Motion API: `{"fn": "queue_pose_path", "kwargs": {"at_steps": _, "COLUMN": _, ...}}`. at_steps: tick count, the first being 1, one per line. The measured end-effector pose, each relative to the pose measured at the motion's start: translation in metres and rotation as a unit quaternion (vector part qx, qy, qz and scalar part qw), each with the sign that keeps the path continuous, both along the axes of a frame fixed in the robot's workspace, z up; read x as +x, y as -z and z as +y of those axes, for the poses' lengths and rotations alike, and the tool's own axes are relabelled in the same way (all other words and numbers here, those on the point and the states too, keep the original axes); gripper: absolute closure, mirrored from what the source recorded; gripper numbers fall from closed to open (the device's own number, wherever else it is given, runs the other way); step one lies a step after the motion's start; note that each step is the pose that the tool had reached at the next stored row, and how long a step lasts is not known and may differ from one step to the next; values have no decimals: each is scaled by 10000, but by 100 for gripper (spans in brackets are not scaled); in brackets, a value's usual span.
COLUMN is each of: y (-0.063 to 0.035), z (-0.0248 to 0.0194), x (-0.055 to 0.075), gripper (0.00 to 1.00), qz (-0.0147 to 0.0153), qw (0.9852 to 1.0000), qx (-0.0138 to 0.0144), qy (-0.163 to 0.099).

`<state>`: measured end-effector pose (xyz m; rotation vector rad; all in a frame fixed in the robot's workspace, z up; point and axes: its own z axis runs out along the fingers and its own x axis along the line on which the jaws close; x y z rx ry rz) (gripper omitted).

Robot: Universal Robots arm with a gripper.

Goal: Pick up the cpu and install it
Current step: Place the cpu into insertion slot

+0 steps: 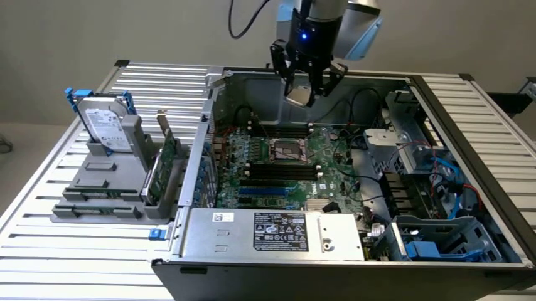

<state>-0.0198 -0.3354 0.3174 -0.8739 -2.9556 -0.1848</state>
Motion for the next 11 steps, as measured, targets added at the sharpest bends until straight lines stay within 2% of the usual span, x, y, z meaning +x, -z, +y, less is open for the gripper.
{"fn": "queue_pose_path", "kwargs": {"at_steps": 3, "y": 44, "z": 0, "x": 0, "gripper": 45, "qz": 0, "qw": 9996, "qx": 0, "qy": 269}}
{"fn": "queue_pose_path", "kwargs": {"at_steps": 6, "y": 85, "z": 0, "x": 0, "gripper": 45, "qz": 0, "qw": 9985, "qx": 0, "qy": 539}}
{"fn": "queue_pose_path", "kwargs": {"at_steps": 11, "y": 154, "z": 0, "x": 0, "gripper": 45, "qz": 0, "qw": 9950, "qx": 0, "qy": 998}}
